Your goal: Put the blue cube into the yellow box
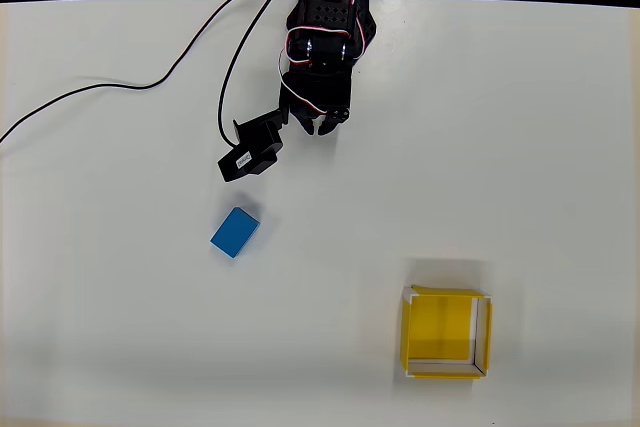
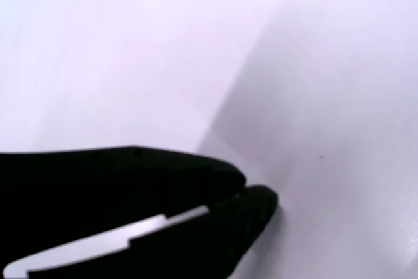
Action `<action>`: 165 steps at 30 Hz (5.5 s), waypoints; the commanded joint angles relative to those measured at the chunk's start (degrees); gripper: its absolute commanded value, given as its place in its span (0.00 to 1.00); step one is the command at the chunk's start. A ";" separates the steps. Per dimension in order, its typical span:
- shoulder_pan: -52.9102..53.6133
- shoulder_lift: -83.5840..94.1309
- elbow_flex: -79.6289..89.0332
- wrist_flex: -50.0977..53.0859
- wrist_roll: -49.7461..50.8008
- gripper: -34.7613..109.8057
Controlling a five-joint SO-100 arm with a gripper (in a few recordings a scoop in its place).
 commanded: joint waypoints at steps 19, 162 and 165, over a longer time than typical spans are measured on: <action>2.46 0.79 0.88 -2.02 -4.04 0.25; -22.68 -113.03 -99.67 -89.74 -9.23 0.36; -25.93 -117.33 -101.95 -90.35 -8.88 0.36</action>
